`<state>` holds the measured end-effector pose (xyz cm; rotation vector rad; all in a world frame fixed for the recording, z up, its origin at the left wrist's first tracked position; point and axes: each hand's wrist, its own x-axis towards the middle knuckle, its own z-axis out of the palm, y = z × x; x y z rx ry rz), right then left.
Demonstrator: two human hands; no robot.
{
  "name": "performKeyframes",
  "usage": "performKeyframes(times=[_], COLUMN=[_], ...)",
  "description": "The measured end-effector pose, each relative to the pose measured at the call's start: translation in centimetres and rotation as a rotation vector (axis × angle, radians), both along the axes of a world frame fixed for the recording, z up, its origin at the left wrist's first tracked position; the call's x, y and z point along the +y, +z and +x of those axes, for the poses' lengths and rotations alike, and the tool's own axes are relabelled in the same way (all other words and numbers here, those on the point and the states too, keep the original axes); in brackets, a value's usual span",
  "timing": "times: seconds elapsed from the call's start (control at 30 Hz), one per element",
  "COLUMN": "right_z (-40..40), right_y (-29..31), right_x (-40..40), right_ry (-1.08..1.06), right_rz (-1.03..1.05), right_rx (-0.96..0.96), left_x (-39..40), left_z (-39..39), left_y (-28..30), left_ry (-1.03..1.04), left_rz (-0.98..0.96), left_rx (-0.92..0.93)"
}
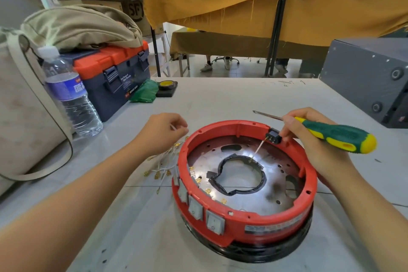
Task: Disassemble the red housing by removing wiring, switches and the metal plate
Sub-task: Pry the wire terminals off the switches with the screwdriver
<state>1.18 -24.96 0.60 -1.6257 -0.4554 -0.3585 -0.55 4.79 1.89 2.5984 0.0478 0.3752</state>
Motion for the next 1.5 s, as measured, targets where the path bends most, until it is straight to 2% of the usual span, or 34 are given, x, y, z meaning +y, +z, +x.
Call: performKeyframes(times=[0.2,0.43,0.6,0.73,1.14,1.3,1.5], right_z=[0.1,0.2,0.3,0.3,-0.7,-1.3,-1.5], right_y=[0.4,1.5,2.1,2.5,3.3,4.0,5.0], right_x=[-0.3,-1.3,-1.9,-2.1,-1.5,-0.5,0.3], right_ry=[-0.006,-0.082,-0.116,-0.125,-0.137,-0.137,-0.051], right_rz=[0.060,0.161,0.182,0.134,-0.048,-0.188,-0.286], right_rx=[0.010,-0.005,-0.026,-0.068,-0.169,-0.278,-0.333], left_x=[-5.3,-9.4,-9.7,-10.2,-10.1,-10.0,-10.2], left_z=[1.0,2.3,2.4,2.4,2.2,2.1,1.8], left_y=[1.7,1.3,0.8,0.4,-0.5,-0.3,-0.1], left_ry=[-0.302,-0.499,-0.487,-0.473,-0.513,-0.524,-0.520], left_rz=[0.106,0.274,0.381,0.417,0.325,0.297,0.215], left_rx=[-0.035,0.097,0.132,0.088,-0.010,-0.005,-0.016])
